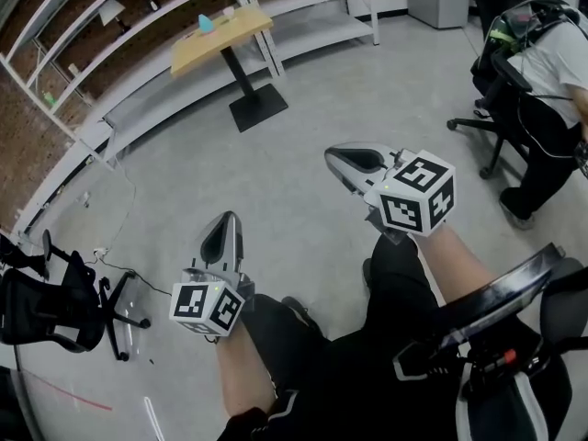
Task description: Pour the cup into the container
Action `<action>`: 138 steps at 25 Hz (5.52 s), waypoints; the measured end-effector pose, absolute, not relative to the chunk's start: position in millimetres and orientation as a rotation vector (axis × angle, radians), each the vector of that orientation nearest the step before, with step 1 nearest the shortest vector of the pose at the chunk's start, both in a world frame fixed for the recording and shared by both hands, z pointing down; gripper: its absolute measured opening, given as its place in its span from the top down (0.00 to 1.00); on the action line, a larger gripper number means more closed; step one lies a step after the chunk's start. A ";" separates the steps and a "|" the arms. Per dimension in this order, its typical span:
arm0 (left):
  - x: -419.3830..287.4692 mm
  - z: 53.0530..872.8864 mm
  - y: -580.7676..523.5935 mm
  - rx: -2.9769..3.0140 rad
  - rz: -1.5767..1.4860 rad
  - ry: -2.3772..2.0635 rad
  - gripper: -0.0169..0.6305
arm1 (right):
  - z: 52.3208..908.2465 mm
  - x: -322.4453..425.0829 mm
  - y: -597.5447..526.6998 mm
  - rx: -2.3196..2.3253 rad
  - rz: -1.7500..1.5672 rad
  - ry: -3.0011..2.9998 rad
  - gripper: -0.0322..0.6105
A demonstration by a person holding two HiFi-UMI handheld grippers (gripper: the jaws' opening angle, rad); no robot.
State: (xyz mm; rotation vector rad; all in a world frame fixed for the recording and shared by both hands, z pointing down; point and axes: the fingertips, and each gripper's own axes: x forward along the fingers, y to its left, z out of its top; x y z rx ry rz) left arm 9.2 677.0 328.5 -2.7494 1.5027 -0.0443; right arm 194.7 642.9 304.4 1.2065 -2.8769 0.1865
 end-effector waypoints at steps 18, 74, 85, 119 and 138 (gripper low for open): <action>-2.4 357.4 608.8 -2.798 -0.090 1.518 0.97 | 321.8 192.8 597.1 1.225 0.179 -2.883 0.95; -112.2 292.7 -21.4 -2.764 -0.047 1.365 0.97 | 261.8 69.0 -45.8 1.286 0.061 -2.951 0.95; -98.0 296.4 -203.7 -2.789 -0.100 1.316 0.97 | 279.2 80.6 -211.9 1.341 0.131 -2.948 0.95; -155.9 292.2 -582.3 -2.904 -0.120 1.152 0.97 | 255.1 43.0 -634.1 1.400 0.097 -2.815 0.62; -140.1 343.8 -619.0 -3.030 -0.208 1.010 0.97 | 333.8 24.8 -730.6 1.308 0.236 -2.587 0.38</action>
